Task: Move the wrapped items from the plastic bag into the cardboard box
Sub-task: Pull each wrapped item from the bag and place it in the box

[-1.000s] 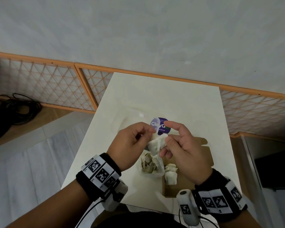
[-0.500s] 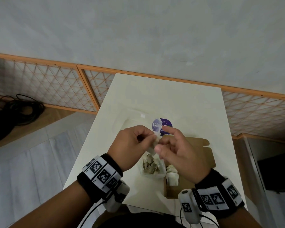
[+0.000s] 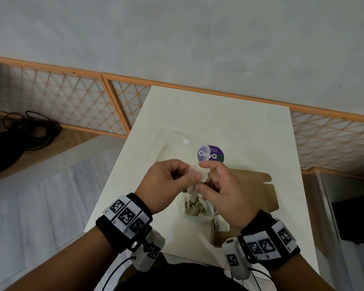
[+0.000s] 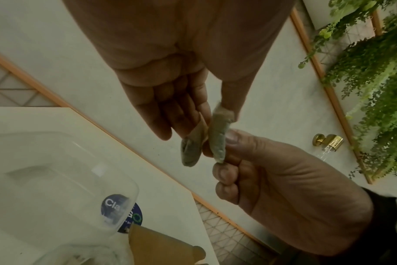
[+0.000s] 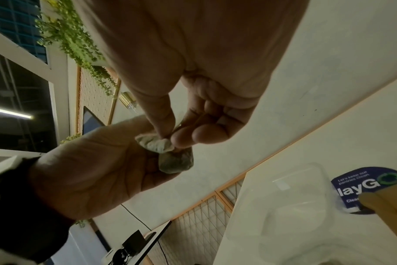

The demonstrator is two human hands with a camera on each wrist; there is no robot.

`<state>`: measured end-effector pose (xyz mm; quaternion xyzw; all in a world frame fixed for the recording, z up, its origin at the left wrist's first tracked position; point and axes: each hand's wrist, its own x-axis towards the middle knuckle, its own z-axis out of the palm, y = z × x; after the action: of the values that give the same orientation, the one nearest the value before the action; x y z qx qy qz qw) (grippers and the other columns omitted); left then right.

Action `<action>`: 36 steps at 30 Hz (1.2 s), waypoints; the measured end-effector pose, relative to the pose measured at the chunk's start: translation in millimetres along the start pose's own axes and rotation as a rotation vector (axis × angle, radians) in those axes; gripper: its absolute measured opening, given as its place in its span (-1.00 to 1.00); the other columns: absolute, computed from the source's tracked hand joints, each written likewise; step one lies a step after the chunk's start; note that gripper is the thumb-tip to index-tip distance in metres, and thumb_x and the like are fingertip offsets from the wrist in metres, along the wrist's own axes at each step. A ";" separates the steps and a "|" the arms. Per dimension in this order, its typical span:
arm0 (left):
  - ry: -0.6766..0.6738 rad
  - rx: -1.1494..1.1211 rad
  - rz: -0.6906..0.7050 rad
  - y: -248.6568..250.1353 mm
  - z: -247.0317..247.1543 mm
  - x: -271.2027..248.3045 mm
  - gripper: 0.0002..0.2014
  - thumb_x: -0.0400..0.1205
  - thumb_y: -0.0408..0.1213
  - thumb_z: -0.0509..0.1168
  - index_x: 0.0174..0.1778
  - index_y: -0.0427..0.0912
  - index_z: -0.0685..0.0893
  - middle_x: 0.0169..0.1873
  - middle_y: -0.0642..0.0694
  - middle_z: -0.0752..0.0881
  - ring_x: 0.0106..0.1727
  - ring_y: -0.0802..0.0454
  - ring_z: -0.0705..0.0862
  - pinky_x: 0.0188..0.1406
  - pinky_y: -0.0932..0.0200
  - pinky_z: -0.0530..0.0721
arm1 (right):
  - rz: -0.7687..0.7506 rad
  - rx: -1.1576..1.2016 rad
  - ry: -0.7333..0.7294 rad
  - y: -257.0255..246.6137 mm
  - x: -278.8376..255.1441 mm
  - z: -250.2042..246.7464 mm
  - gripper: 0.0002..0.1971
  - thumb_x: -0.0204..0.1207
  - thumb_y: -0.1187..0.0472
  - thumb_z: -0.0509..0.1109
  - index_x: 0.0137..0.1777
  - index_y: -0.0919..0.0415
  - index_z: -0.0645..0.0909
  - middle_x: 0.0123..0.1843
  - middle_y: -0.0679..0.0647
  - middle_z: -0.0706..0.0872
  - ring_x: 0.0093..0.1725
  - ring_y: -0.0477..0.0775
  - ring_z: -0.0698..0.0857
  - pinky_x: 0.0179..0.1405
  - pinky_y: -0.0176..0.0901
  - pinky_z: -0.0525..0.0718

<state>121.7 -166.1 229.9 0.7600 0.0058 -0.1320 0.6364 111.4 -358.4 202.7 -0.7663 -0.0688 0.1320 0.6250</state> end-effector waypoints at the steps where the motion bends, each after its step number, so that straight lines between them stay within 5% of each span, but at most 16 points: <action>1: 0.002 0.009 0.003 -1.8 -0.3 0.4 -0.87 0.65 -0.24 0.52 -0.12 -0.25 0.82 -0.34 -0.14 0.84 -0.33 0.05 0.74 -0.25 0.21 0.70 | -0.002 0.001 -0.003 1.6 1.6 1.5 -0.51 0.65 0.31 0.50 0.49 -0.06 0.47 -0.27 0.19 0.67 -0.24 0.19 0.69 -0.09 0.12 0.77; 5: 0.090 0.095 0.010 -10.1 -7.5 3.0 -0.89 0.68 -0.28 0.47 -0.17 -0.13 0.80 -0.37 -0.05 0.81 -0.35 0.10 0.72 -0.26 0.20 0.69 | 0.074 0.031 0.021 16.5 10.2 1.9 -0.55 0.62 0.26 0.55 0.44 -0.03 0.51 -0.06 0.09 0.79 -0.19 0.08 0.72 -0.09 -0.05 0.80; 8: 0.151 0.126 -0.001 -14.0 -17.0 1.3 -0.90 0.68 -0.28 0.48 -0.17 -0.11 0.80 -0.35 0.01 0.81 -0.36 0.16 0.71 -0.30 0.28 0.67 | 0.186 -0.169 0.025 51.0 18.2 3.2 -0.81 0.64 0.20 0.52 0.20 0.05 0.64 0.00 0.03 0.79 -0.12 -0.01 0.73 -0.11 -0.23 0.74; 12: 0.174 0.159 -0.021 -20.7 -29.9 -5.3 -0.92 0.66 -0.29 0.49 -0.14 -0.05 0.80 -0.26 0.01 0.86 -0.23 0.06 0.83 -0.11 0.03 0.85 | 0.292 -0.457 -0.071 105.8 26.4 12.6 -0.98 0.66 0.17 0.46 0.00 0.03 0.70 -0.04 -0.03 0.77 -0.03 0.03 0.73 -0.02 -0.17 0.73; 15: 0.173 0.180 -0.040 -24.9 -37.6 -12.5 -0.89 0.65 -0.31 0.50 -0.14 0.01 0.79 -0.24 0.00 0.86 -0.19 0.00 0.86 -0.04 -0.12 0.87 | 0.328 -0.584 -0.105 132.2 31.9 22.3 -0.90 0.63 0.02 0.46 -0.01 0.01 0.71 -0.07 -0.06 0.75 -0.08 -0.01 0.72 0.04 0.05 0.77; 20: 0.147 0.210 -0.073 -33.0 -42.2 -20.1 -0.88 0.64 -0.29 0.51 -0.12 0.05 0.78 -0.24 0.03 0.85 -0.20 0.03 0.86 -0.04 -0.09 0.86 | 0.396 -0.635 -0.042 137.9 44.9 38.7 -0.70 0.65 -0.24 0.37 0.11 -0.05 0.67 -0.12 -0.19 0.67 -0.10 -0.07 0.68 -0.19 -0.22 0.56; 23: 0.109 0.217 -0.062 -33.8 -40.4 -23.6 -0.81 0.66 -0.34 0.48 0.09 0.04 0.73 -0.23 0.19 0.81 -0.28 0.23 0.81 -0.13 0.27 0.78 | 0.406 -0.652 -0.027 138.5 52.6 43.5 -0.82 0.67 -0.14 0.40 0.10 -0.08 0.69 -0.07 -0.17 0.70 -0.03 -0.02 0.72 -0.03 -0.09 0.70; 26: 0.105 0.243 -0.041 -33.6 -39.7 -24.2 -0.62 0.68 -0.34 0.46 0.34 0.12 0.60 -0.15 0.08 0.78 -0.25 0.29 0.79 -0.15 0.48 0.64 | 0.402 -0.649 -0.028 137.9 52.5 42.4 -0.93 0.68 0.04 0.41 -0.03 -0.05 0.69 -0.03 -0.08 0.77 -0.03 0.03 0.73 0.06 0.05 0.76; 32: 0.091 0.247 -0.081 -40.5 -39.3 -18.9 -0.92 0.69 -0.30 0.44 0.05 -0.03 0.74 -0.19 0.03 0.86 -0.21 0.15 0.83 -0.01 0.16 0.80 | 0.337 -0.366 0.055 101.2 24.8 19.0 -0.91 0.66 0.22 0.44 -0.08 0.18 0.66 -0.17 0.01 0.73 -0.21 -0.07 0.68 -0.27 -0.38 0.58; 36: -0.015 0.248 -0.085 -40.9 -32.4 -18.2 -0.94 0.63 -0.29 0.41 -0.07 -0.02 0.71 -0.25 -0.05 0.86 -0.23 -0.03 0.84 0.01 -0.15 0.82 | 0.337 -0.091 0.081 61.7 5.2 -4.3 -0.90 0.68 0.32 0.41 -0.10 0.23 0.62 -0.10 0.17 0.85 -0.07 0.13 0.83 -0.11 -0.13 0.75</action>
<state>103.2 -124.0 199.2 0.8308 0.0170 -0.1639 0.5316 114.0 -374.0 142.7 -0.7991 0.0799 0.2009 0.5609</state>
